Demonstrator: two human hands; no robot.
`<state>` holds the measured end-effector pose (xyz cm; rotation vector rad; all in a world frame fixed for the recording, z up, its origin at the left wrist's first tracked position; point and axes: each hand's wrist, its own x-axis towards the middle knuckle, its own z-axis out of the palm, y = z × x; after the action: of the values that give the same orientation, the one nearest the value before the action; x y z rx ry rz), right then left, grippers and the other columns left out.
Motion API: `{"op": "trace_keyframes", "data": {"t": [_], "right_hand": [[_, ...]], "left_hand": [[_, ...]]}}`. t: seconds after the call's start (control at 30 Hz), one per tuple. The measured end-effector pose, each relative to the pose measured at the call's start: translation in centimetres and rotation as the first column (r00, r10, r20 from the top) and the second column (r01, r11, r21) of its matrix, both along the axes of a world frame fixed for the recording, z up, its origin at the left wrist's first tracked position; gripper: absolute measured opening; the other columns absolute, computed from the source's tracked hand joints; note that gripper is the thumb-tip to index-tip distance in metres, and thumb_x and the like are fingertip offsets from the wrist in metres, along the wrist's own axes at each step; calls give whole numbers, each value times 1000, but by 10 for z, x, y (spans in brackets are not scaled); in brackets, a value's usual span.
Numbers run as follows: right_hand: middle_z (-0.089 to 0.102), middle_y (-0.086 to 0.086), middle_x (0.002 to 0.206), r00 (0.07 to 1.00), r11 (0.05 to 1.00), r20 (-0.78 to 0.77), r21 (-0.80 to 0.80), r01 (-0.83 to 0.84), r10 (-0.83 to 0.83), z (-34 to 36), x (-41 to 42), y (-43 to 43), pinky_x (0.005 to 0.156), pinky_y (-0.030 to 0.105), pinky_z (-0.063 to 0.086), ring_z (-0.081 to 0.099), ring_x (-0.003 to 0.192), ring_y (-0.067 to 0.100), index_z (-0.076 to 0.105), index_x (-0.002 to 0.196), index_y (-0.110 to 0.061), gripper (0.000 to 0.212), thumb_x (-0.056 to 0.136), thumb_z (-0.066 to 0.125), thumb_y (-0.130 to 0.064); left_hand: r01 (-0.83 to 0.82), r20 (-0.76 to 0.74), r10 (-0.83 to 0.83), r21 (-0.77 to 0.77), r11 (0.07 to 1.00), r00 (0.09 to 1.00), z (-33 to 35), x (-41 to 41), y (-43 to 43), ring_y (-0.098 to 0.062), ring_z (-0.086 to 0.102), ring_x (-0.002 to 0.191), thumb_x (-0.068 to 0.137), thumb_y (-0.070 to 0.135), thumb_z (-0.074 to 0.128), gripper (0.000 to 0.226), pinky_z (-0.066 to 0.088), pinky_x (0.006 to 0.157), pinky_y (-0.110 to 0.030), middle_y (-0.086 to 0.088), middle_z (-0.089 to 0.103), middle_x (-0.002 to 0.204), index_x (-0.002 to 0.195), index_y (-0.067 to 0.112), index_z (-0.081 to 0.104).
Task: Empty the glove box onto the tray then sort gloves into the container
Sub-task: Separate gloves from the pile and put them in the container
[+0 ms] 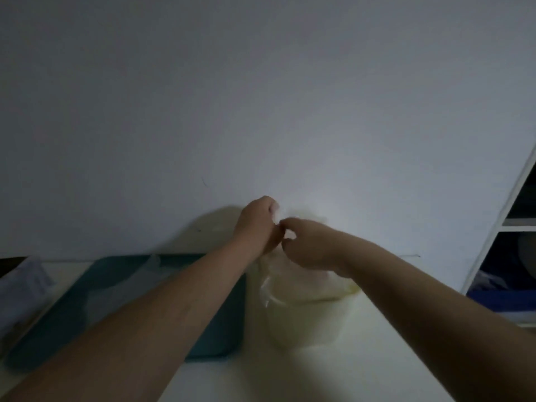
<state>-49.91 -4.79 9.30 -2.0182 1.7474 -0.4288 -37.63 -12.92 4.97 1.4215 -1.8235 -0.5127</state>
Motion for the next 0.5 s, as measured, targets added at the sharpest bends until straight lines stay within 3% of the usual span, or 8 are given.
{"op": "trace_keyframes", "data": {"t": [0.07, 0.13, 0.23, 0.33, 0.4, 0.5], "right_hand": [[31, 7, 167, 999, 996, -45, 89, 1, 3, -15, 13, -13, 108, 35, 40, 39, 147, 30, 19, 163, -30, 60, 107, 42, -27], [35, 6, 165, 996, 991, -86, 131, 13, -2, -33, 21, -30, 115, 43, 37, 41, 146, 31, 26, 161, -34, 57, 107, 43, -38], [64, 7, 132, 957, 987, -286, 164, -6, 53, -58, 25, -51, 105, 41, 48, 61, 118, 24, 60, 137, -25, 35, 106, 49, -35], [62, 5, 136, 834, 976, -530, 213, -45, 154, -72, 26, -54, 113, 47, 42, 57, 125, 27, 59, 140, -18, 38, 105, 47, -29], [60, 6, 138, 793, 976, -588, 217, -36, 160, -73, 28, -53, 115, 49, 41, 56, 128, 28, 57, 142, -16, 41, 103, 49, -26], [63, 5, 128, 800, 984, -588, 180, -9, 115, -63, 29, -49, 109, 46, 47, 60, 117, 26, 60, 138, -15, 42, 99, 57, -29]], "left_hand": [[-47, -70, 46, -12, 999, 997, 1, 17, 1, -15, 56, 108, 93, 7, 66, 38, 46, 88, -27, 1, 61, 124, 128, 18, 61], [-73, -103, 71, -13, 997, 992, 0, 39, 5, -13, 55, 117, 97, 9, 66, 39, 46, 94, -26, 5, 58, 130, 133, 21, 59], [-54, -113, 50, -27, 998, 992, -7, 70, 11, -9, 57, 116, 96, 17, 69, 30, 45, 91, -23, 10, 60, 125, 123, 27, 61], [-15, -59, 14, -28, 999, 998, -19, 102, 18, -9, 61, 114, 94, 22, 71, 25, 46, 91, -24, 10, 65, 123, 115, 32, 62], [-12, -15, 12, -12, 1000, 1000, -27, 122, 24, -9, 63, 112, 93, 22, 73, 22, 48, 93, -26, 9, 68, 120, 111, 30, 65], [-25, 92, 25, -3, 1000, 995, -41, 155, 33, -11, 65, 107, 90, 22, 76, 18, 47, 89, -25, 9, 70, 112, 104, 30, 68]]}}
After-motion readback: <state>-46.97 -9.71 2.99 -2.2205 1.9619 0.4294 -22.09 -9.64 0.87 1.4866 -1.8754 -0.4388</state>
